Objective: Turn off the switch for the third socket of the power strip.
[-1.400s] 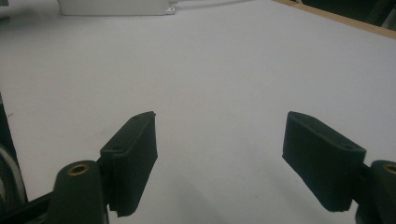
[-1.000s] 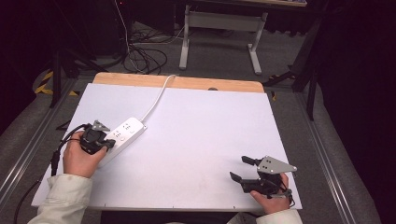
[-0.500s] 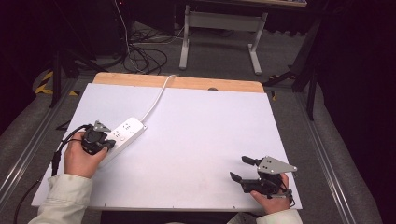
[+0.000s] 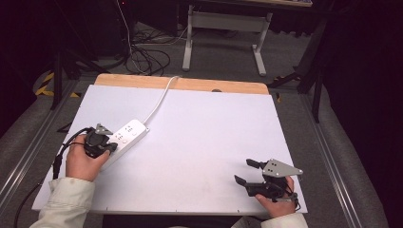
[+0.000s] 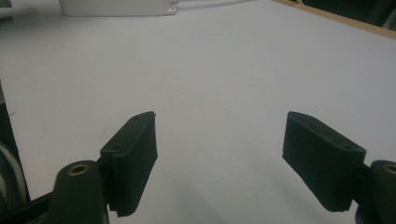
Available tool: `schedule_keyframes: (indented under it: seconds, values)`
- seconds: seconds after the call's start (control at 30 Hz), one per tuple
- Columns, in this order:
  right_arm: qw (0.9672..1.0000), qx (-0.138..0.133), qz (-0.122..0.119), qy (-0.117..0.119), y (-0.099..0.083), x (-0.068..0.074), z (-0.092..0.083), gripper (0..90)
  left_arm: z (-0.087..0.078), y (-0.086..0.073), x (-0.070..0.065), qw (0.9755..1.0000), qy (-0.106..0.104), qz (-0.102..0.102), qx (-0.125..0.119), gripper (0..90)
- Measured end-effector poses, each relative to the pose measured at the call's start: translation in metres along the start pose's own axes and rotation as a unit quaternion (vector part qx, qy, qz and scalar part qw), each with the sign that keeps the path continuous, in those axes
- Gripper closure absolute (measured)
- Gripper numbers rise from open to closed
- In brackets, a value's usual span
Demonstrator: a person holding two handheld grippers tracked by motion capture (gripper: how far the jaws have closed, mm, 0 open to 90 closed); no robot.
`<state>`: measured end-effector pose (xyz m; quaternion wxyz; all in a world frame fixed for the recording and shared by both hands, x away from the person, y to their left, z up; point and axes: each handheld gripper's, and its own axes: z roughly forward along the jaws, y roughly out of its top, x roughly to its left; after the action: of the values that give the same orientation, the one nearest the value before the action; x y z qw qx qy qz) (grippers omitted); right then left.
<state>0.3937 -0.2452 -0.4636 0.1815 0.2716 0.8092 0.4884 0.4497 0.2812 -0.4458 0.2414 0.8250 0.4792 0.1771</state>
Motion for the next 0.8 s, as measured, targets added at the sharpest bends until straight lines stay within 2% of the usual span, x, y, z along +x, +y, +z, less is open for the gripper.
schedule_keyframes:
  seconds: [0.13, 0.27, 0.43, 0.57, 0.8]
  values:
    - [1.0000, 0.000, 0.000, 0.001, 0.0000, 0.0001, 0.0000, 26.5, 0.0000, -0.0009, 0.0004, 1.0000, 0.002, 0.002, -0.004, 90.0]
    - [1.0000, 0.001, 0.000, 0.000, 0.0000, 0.0003, 0.0000, 26.5, 0.0005, -0.0019, 0.0010, 0.9999, -0.008, -0.008, -0.008, 90.0]
    - [1.0000, 0.001, 0.001, 0.001, -0.0002, 0.0000, 0.0003, 26.5, 0.0002, -0.0015, 0.0001, 1.0000, 0.002, 0.004, -0.005, 90.0]
    - [1.0000, 0.002, 0.001, 0.001, -0.0001, 0.0002, 0.0002, 26.6, 0.0009, -0.0018, 0.0000, 1.0000, 0.001, 0.004, -0.008, 90.0]
    - [1.0000, 0.003, 0.003, 0.003, -0.0003, 0.0007, 0.0011, 26.5, 0.0020, -0.0035, 0.0020, 0.9999, -0.010, -0.008, -0.012, 90.0]
